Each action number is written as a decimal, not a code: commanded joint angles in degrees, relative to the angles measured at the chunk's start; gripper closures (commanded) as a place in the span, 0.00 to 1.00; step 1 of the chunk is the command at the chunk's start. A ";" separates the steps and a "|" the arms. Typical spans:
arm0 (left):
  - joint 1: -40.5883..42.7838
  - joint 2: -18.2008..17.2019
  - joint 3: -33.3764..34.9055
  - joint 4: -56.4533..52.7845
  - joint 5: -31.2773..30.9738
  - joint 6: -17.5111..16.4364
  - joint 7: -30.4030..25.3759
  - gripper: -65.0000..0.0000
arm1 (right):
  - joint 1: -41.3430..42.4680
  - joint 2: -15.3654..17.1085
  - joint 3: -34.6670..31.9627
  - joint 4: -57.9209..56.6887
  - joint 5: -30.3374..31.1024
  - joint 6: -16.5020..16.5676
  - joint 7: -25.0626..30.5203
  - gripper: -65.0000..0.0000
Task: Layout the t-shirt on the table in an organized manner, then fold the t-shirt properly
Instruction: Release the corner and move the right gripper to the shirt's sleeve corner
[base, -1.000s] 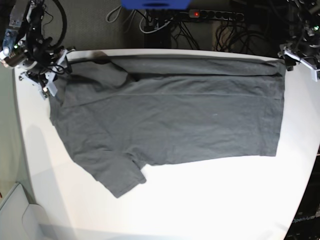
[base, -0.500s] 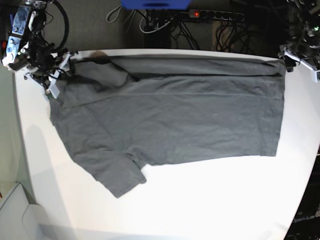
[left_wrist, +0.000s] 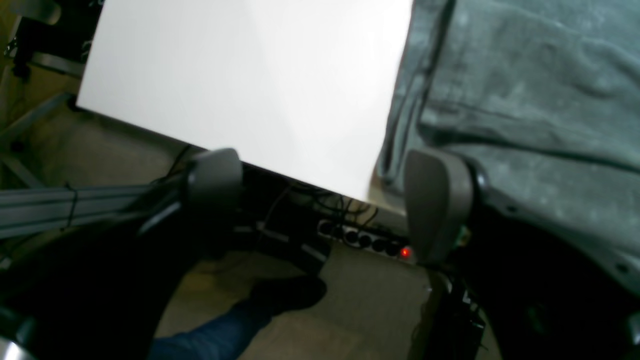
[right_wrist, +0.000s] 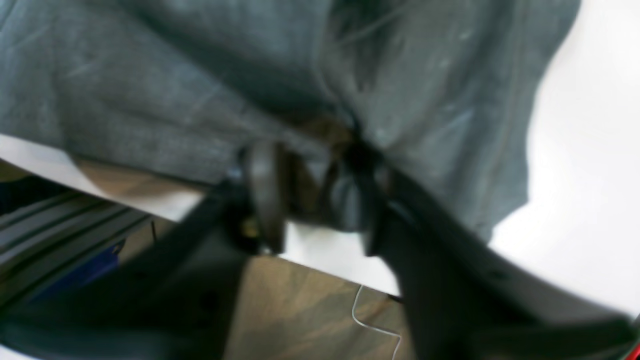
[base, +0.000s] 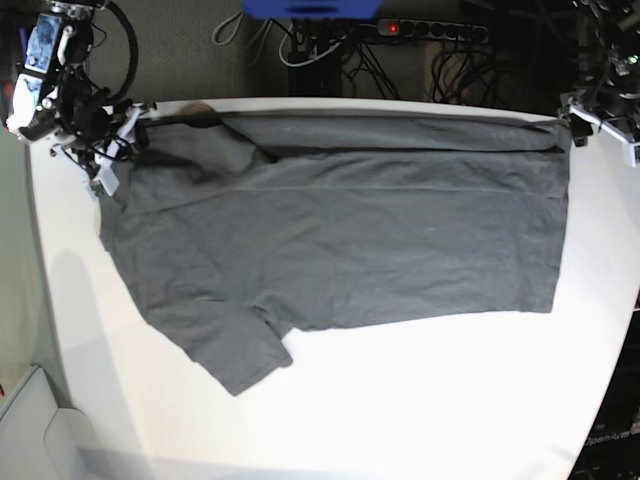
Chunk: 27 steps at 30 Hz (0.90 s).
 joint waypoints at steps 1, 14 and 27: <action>-0.17 -0.78 -0.36 0.77 -0.22 0.15 -1.05 0.25 | 0.02 0.48 -0.81 0.48 0.55 0.03 -0.20 0.85; -0.96 -0.78 -0.27 0.51 -0.30 0.15 -1.05 0.25 | 1.34 0.83 -1.43 6.72 0.55 0.03 -0.55 1.00; -1.57 -0.78 -0.10 0.51 -0.66 0.15 -1.05 0.25 | 1.60 2.06 -1.78 6.37 0.46 0.03 -0.64 1.00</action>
